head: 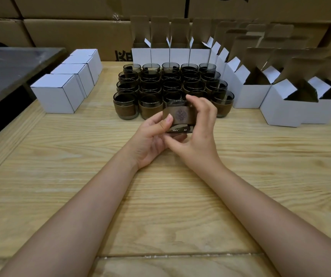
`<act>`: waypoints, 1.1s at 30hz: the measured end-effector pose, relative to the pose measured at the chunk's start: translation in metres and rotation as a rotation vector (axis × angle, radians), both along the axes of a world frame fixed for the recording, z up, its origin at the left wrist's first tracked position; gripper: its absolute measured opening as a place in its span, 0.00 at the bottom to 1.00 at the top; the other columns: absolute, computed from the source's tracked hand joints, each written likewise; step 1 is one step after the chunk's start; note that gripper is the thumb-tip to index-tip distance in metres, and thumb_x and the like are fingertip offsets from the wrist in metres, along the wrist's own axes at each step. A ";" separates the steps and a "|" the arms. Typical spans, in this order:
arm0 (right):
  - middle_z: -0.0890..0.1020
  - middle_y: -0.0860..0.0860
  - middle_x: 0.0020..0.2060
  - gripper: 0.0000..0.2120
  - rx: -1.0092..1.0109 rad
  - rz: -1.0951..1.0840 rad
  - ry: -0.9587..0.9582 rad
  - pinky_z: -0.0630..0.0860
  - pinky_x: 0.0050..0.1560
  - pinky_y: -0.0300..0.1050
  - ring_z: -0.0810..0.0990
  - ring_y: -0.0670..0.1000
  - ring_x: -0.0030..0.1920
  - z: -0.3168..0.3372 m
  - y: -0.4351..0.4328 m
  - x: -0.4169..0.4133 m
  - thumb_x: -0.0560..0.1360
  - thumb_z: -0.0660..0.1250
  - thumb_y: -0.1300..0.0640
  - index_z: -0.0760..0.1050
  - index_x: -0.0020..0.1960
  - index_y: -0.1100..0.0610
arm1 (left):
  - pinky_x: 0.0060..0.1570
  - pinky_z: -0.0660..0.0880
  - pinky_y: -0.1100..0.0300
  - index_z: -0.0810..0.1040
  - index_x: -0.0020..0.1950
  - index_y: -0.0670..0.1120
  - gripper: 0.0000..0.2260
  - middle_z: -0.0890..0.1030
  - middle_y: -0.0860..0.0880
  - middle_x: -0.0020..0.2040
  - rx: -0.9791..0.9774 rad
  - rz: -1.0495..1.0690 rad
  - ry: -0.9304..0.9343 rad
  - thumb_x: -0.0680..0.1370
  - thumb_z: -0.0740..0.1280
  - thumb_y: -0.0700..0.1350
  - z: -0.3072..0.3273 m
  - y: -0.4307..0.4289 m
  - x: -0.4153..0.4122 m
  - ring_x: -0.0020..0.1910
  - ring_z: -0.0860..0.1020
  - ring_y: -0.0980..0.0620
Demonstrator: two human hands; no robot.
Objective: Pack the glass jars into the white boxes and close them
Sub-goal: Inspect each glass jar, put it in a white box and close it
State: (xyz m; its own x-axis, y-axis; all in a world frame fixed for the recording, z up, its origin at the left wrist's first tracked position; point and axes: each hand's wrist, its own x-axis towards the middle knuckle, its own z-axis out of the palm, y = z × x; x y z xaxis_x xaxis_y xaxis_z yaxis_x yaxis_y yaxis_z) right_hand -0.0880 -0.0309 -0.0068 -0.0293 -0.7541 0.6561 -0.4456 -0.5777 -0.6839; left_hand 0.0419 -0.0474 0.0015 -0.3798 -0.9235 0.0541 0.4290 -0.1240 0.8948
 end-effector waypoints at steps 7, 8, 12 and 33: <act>0.67 0.51 0.60 0.38 0.273 0.017 -0.226 0.75 0.58 0.40 0.74 0.47 0.59 0.000 0.006 0.012 0.64 0.79 0.49 0.57 0.64 0.53 | 0.62 0.74 0.49 0.75 0.60 0.43 0.14 0.82 0.44 0.54 0.016 0.007 0.088 0.75 0.63 0.42 -0.002 -0.004 0.004 0.55 0.81 0.46; 0.70 0.49 0.57 0.37 0.327 0.047 -0.269 0.77 0.53 0.38 0.78 0.44 0.54 -0.001 0.006 0.013 0.65 0.79 0.51 0.57 0.62 0.52 | 0.62 0.75 0.49 0.75 0.60 0.42 0.14 0.82 0.44 0.54 0.013 -0.003 0.094 0.75 0.63 0.42 -0.002 -0.004 0.005 0.55 0.81 0.46; 0.71 0.43 0.51 0.35 0.372 0.065 -0.322 0.77 0.49 0.36 0.80 0.41 0.47 -0.005 0.002 0.011 0.65 0.79 0.52 0.57 0.58 0.50 | 0.65 0.72 0.48 0.73 0.62 0.41 0.16 0.80 0.42 0.57 0.008 -0.015 0.092 0.75 0.63 0.42 -0.002 -0.004 0.005 0.58 0.79 0.43; 0.84 0.53 0.45 0.26 0.577 0.302 -0.721 0.81 0.48 0.45 0.84 0.49 0.43 0.006 -0.001 0.007 0.75 0.67 0.50 0.65 0.65 0.65 | 0.55 0.72 0.59 0.74 0.63 0.46 0.19 0.80 0.47 0.52 0.023 0.043 -0.024 0.75 0.64 0.52 0.000 -0.006 0.004 0.50 0.78 0.52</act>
